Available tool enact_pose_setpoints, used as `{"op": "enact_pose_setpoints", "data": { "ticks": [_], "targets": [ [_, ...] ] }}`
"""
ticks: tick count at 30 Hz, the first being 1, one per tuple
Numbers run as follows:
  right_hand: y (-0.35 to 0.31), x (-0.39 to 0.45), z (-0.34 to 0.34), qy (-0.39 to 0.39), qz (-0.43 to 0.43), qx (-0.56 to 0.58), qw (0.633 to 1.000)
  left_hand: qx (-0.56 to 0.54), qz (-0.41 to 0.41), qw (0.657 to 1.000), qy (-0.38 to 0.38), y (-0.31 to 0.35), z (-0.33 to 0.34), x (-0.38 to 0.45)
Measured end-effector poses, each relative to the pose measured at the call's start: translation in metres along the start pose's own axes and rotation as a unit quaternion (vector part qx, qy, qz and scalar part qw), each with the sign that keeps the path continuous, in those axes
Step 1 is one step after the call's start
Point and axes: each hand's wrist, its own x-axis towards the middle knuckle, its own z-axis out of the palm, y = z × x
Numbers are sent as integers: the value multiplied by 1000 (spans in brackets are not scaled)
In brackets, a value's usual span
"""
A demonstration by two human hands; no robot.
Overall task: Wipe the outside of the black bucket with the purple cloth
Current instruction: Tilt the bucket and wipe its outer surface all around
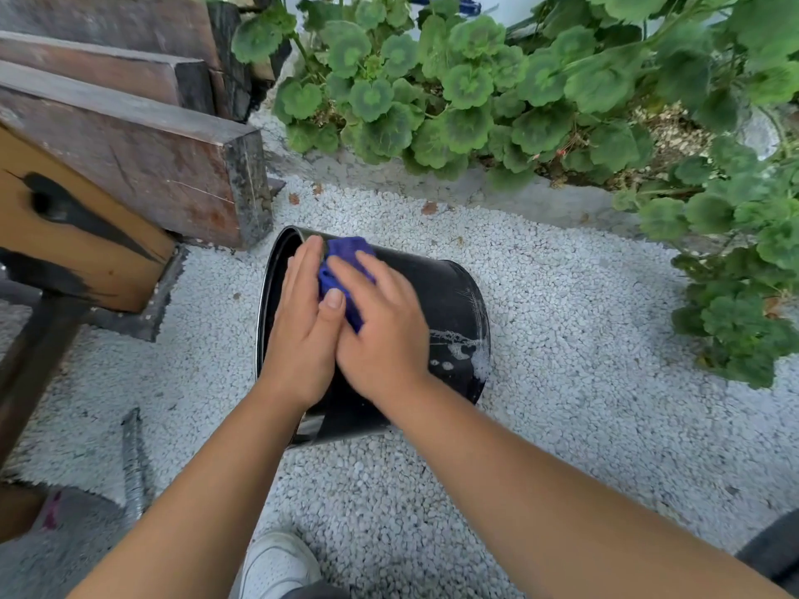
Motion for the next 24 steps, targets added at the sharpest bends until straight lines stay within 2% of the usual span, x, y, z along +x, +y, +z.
{"op": "enact_pose_setpoints", "data": {
  "ticks": [3, 7, 10, 16, 19, 22, 24],
  "targets": [
    [-5, -12, 13, 39, -12, 4, 999, -21, -16, 1000, -4, 0, -1, 2],
    [36, -28, 12, 45, -78, -81, 993, 7, -31, 999, 1, 0, -6, 8],
    [71, -40, 4, 19, -20, -126, 992, 10, -50, 999, 16, -5, -13, 8],
    [104, -36, -11, 15, 94, -121, 988, 9, -41, 999, 12, 1, -8, 7],
    [114, -37, -15, 7, 114, -119, 986, -9, 20, 1000, 6, -8, -17, -8],
    [115, -34, -12, 9, 112, -125, 986, 35, 90, 994, -57, -25, -25, -36],
    [112, -32, -12, 14, 113, -123, 986, 62, 89, 992, -64, -33, -21, -48]
  ]
}}
